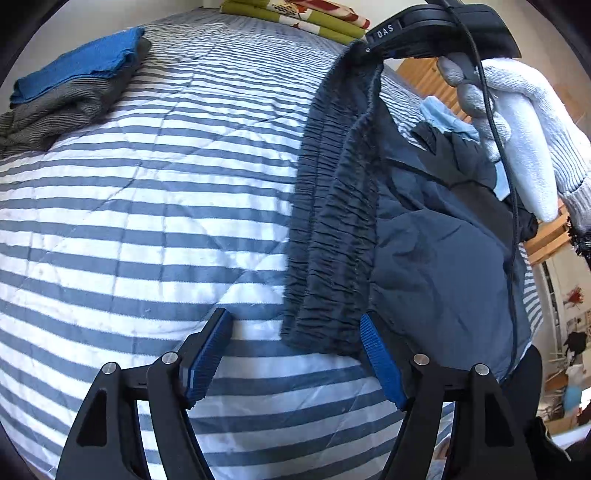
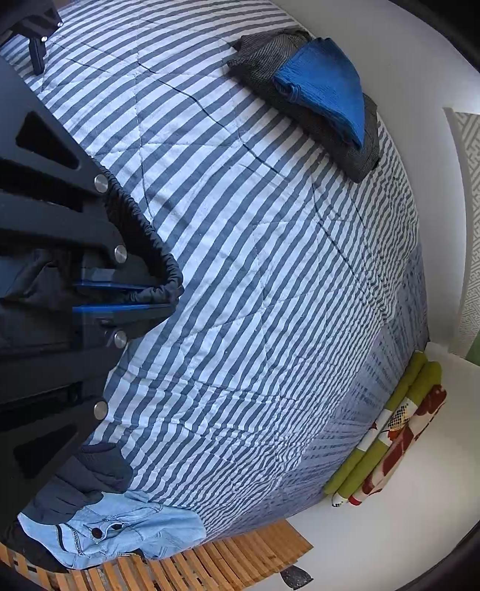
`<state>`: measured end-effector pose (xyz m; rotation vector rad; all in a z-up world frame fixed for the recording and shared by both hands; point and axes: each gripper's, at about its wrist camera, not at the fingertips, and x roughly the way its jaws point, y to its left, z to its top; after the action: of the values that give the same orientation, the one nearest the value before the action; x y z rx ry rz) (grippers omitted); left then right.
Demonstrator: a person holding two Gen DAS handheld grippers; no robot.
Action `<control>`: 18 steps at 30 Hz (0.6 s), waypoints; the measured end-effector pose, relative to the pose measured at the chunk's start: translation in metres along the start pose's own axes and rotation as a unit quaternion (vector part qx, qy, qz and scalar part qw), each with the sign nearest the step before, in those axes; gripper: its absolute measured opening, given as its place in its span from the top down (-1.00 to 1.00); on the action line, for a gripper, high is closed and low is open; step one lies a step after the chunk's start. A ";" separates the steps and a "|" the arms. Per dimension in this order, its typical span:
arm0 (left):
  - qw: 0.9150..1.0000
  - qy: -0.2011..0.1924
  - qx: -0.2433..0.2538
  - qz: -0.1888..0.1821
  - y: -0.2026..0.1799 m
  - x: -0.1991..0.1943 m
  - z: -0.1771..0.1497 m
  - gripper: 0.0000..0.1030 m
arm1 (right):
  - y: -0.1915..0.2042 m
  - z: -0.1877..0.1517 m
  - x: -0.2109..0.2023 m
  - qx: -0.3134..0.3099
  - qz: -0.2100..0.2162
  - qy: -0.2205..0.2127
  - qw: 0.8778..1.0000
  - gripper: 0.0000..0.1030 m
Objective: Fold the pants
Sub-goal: 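Lift the navy pants with the left tool while the right tool holds the waistband, then lower the navy pants onto the bed cover and open both tools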
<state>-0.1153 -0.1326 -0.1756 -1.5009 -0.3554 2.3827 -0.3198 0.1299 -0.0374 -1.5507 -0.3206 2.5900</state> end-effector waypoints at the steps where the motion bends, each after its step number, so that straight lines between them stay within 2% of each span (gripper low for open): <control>1: 1.000 -0.005 -0.004 0.001 -0.003 0.004 0.001 -0.31 | -0.003 0.001 -0.001 0.002 0.000 0.001 1.000 0.89; 2: 1.000 -0.008 0.000 0.006 -0.009 0.007 0.003 0.08 | -0.006 0.001 -0.001 0.004 0.001 0.001 1.000 0.89; 4: 1.000 -0.006 0.003 0.014 -0.017 0.010 0.006 0.27 | -0.008 0.003 -0.003 0.007 -0.002 0.000 1.000 0.89; 6: 1.000 -0.012 -0.012 -0.007 -0.020 0.004 0.010 0.62 | -0.008 0.006 -0.007 0.006 -0.010 -0.004 1.000 0.89; 9: 0.999 -0.033 -0.036 -0.012 -0.005 -0.020 0.014 0.64 | 0.000 0.014 -0.020 -0.003 -0.011 -0.018 1.000 0.89; 12: 0.997 -0.062 -0.048 0.002 0.020 -0.062 0.009 0.67 | 0.027 0.035 -0.034 -0.020 0.006 -0.037 0.999 0.89; 16: 0.989 -0.113 -0.076 0.058 0.068 -0.132 -0.006 0.79 | 0.093 0.078 -0.050 -0.053 0.043 -0.066 0.995 0.89; 18: 0.981 -0.136 -0.105 0.089 0.098 -0.164 -0.018 1.00 | 0.140 0.105 -0.061 -0.075 0.064 -0.090 0.991 0.89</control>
<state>-0.0442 -0.2846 -0.0830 -1.3387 -0.5736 2.7791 -0.3815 -0.0316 0.0301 -1.4264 -0.4564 2.8738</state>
